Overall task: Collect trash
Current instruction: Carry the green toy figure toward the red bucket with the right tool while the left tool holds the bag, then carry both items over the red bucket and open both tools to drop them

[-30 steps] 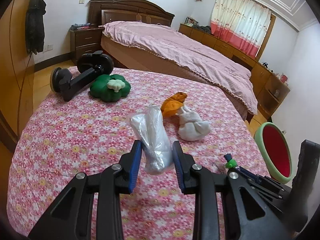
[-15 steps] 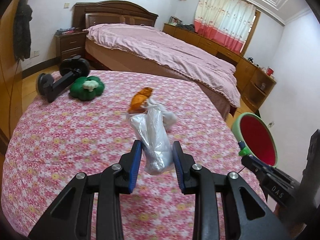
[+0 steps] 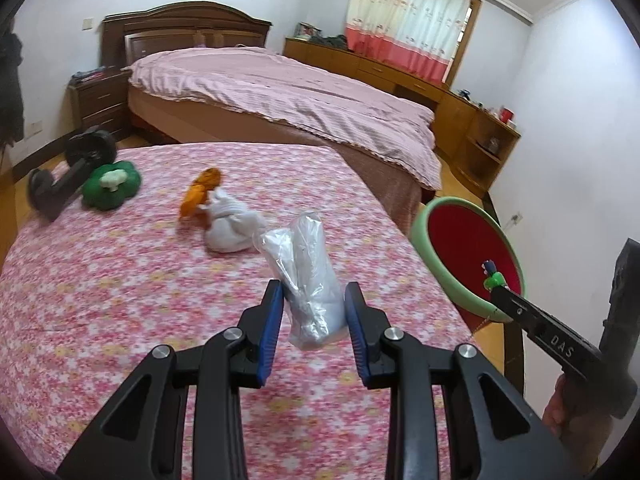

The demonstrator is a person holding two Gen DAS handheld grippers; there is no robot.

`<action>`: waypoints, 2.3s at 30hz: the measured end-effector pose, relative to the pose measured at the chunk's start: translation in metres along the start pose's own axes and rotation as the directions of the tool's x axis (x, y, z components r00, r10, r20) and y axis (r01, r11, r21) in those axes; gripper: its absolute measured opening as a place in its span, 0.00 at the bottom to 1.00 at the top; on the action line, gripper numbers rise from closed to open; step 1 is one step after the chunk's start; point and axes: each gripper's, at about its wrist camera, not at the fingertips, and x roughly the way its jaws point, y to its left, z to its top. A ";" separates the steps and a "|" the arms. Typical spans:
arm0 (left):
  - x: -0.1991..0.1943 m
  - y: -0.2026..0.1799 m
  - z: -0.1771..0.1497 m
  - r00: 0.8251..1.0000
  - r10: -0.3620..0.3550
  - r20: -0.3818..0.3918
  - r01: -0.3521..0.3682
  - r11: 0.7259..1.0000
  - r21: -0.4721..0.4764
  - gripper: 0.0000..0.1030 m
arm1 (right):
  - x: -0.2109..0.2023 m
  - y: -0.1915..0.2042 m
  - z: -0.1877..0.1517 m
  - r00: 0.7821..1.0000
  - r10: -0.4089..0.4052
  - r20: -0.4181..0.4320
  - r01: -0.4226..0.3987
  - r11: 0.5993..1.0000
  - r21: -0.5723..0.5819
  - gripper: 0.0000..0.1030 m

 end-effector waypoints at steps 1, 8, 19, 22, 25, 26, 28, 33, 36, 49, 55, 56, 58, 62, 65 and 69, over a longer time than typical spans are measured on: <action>0.001 -0.004 0.000 1.000 -0.004 -0.003 0.004 1.000 0.006 0.31 | -0.002 -0.006 0.001 1.000 -0.005 0.005 0.005 1.000 0.011 0.20; 0.013 -0.033 0.004 0.999 -0.041 -0.026 0.042 0.998 0.050 0.31 | -0.008 -0.031 0.006 0.999 -0.027 0.027 0.026 0.999 0.041 0.20; 0.049 -0.082 0.017 0.995 -0.064 -0.074 0.073 0.988 0.137 0.31 | -0.010 -0.061 0.022 0.996 -0.078 0.047 0.076 0.996 0.048 0.20; 0.058 -0.094 0.022 0.993 -0.077 -0.085 0.090 0.983 0.158 0.31 | -0.009 -0.068 0.028 0.995 -0.087 0.056 0.084 0.995 0.053 0.20; 0.067 -0.107 0.028 0.992 -0.088 -0.092 0.103 0.979 0.178 0.31 | -0.006 -0.076 0.034 0.994 -0.090 0.059 0.086 0.994 0.061 0.20; 0.071 -0.111 0.030 0.991 -0.094 -0.094 0.110 0.977 0.184 0.31 | -0.004 -0.078 0.036 0.994 -0.091 0.059 0.087 0.994 0.063 0.20; 0.077 -0.119 0.033 0.990 -0.105 -0.096 0.122 0.973 0.195 0.31 | -0.002 -0.081 0.038 0.993 -0.097 0.061 0.093 0.994 0.065 0.20; 0.099 -0.136 0.037 0.984 -0.127 -0.122 0.152 0.963 0.223 0.31 | 0.005 -0.093 0.044 0.992 -0.108 0.063 0.103 0.991 0.080 0.20; 0.114 -0.149 0.036 0.979 -0.139 -0.147 0.172 0.955 0.242 0.31 | 0.010 -0.102 0.046 0.992 -0.113 0.058 0.107 0.989 0.097 0.20; 0.158 -0.174 0.033 0.963 -0.166 -0.212 0.220 0.940 0.263 0.31 | 0.038 -0.127 0.049 0.991 -0.136 0.012 0.134 0.983 0.123 0.20; 0.169 -0.177 0.032 0.962 -0.161 -0.222 0.220 0.936 0.274 0.31 | 0.043 -0.130 0.051 0.990 -0.140 0.007 0.138 0.983 0.122 0.20; 0.170 -0.178 0.032 0.961 -0.161 -0.224 0.221 0.936 0.275 0.31 | 0.044 -0.130 0.051 0.990 -0.139 0.007 0.137 0.983 0.122 0.20; 0.171 -0.179 0.031 0.961 -0.159 -0.225 0.220 0.934 0.280 0.31 | 0.044 -0.130 0.051 0.990 -0.139 0.006 0.138 0.983 0.122 0.20; 0.172 -0.181 0.031 0.964 -0.148 -0.222 0.209 0.936 0.283 0.31 | 0.046 -0.131 0.052 0.990 -0.139 0.004 0.137 0.983 0.122 0.20; 0.172 -0.181 0.031 0.968 -0.134 -0.212 0.192 0.939 0.284 0.33 | 0.047 -0.131 0.052 0.990 -0.139 0.004 0.137 0.983 0.124 0.20; 0.174 -0.177 0.034 0.966 -0.134 -0.222 0.192 0.946 0.263 0.41 | 0.044 -0.131 0.053 0.989 -0.148 0.028 0.143 0.981 0.129 0.20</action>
